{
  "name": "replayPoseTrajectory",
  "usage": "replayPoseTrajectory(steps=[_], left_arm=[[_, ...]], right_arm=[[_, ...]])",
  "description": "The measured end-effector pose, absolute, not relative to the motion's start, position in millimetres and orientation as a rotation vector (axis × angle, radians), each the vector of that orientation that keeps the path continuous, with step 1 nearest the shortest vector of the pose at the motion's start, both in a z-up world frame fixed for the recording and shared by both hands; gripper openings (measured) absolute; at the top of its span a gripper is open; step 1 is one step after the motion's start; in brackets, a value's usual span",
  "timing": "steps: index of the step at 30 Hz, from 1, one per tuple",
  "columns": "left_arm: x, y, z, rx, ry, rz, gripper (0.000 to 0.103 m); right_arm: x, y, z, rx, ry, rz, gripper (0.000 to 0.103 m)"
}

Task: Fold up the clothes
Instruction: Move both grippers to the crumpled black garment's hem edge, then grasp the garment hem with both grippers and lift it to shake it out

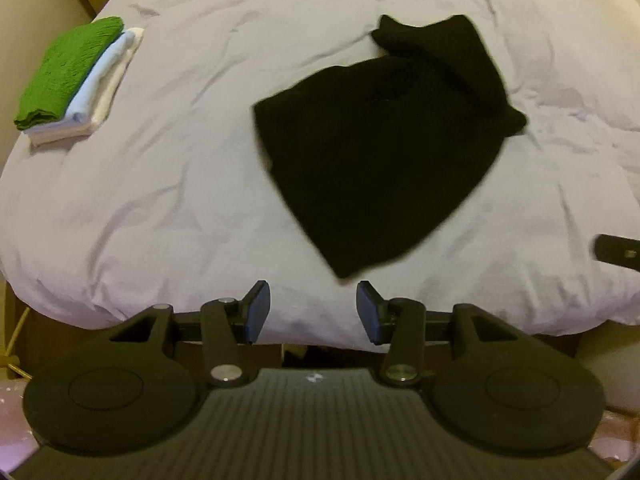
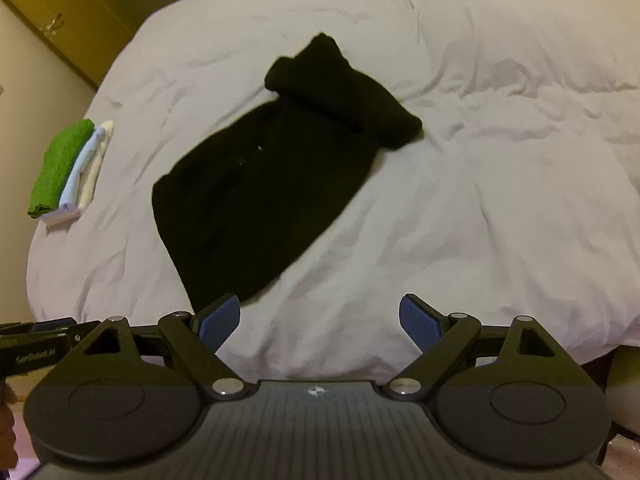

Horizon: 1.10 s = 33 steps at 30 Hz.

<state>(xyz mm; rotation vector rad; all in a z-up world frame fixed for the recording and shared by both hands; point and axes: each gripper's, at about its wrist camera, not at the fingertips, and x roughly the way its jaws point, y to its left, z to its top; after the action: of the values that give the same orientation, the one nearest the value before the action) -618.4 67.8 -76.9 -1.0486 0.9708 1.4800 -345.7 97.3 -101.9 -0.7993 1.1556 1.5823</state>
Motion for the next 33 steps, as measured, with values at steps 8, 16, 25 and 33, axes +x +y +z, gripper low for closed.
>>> replayPoseTrajectory(steps=[8, 16, 25, 33], left_arm=[[-708, 117, -90, -0.952, 0.991, 1.307, 0.042], [-768, 158, -118, -0.94, 1.054, 1.121, 0.042], [-772, 183, -158, -0.953, 1.048, 0.964, 0.044], [-783, 204, -187, -0.99, 1.034, 0.935, 0.044]], right_arm=[[-388, 112, -123, -0.624, 1.311, 1.425, 0.089], [-451, 92, -180, -0.341, 1.63, 1.202, 0.086], [-472, 68, -239, -0.065, 1.777, 0.992, 0.067], [-491, 65, -300, 0.082, 1.774, 0.873, 0.066]])
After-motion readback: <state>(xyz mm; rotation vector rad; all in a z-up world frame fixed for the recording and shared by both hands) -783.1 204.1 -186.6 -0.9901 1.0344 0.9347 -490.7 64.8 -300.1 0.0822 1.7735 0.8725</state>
